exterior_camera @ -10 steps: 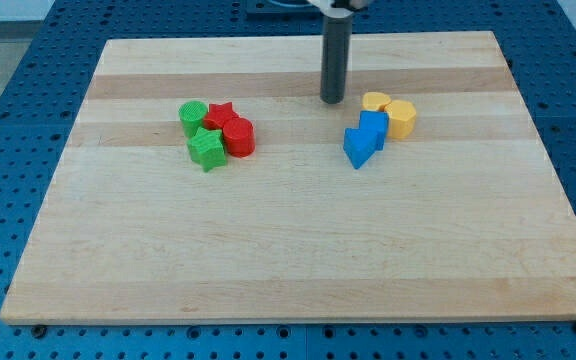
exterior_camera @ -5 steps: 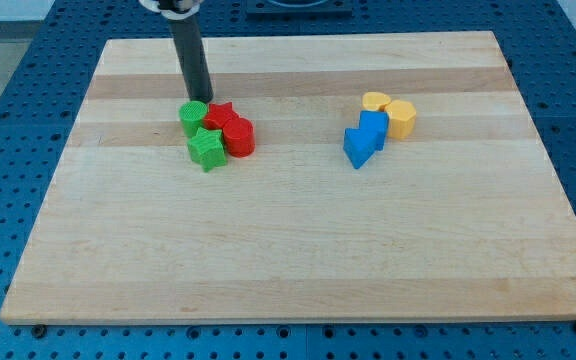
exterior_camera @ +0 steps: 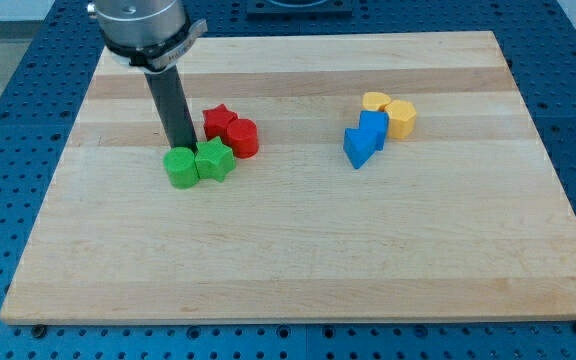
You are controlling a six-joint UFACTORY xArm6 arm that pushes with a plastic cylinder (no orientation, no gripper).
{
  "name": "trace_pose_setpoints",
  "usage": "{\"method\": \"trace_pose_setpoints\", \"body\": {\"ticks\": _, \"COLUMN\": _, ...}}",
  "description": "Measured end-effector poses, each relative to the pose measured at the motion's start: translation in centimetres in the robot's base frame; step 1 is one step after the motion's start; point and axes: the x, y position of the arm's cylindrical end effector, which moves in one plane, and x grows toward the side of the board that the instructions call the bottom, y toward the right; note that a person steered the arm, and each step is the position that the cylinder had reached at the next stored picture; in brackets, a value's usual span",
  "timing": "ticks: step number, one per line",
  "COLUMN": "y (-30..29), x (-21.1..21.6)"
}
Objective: Move the green blocks towards the bottom center
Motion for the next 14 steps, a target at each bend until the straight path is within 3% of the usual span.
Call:
{"method": "trace_pose_setpoints", "body": {"ticks": 3, "y": 4.7, "x": -1.0}}
{"method": "trace_pose_setpoints", "body": {"ticks": 6, "y": 8.8, "x": 4.9}}
{"method": "trace_pose_setpoints", "body": {"ticks": 7, "y": 8.8, "x": 3.3}}
{"method": "trace_pose_setpoints", "body": {"ticks": 8, "y": 7.4, "x": 1.4}}
{"method": "trace_pose_setpoints", "body": {"ticks": 12, "y": -6.5, "x": 0.8}}
{"method": "trace_pose_setpoints", "body": {"ticks": 14, "y": -4.1, "x": 1.4}}
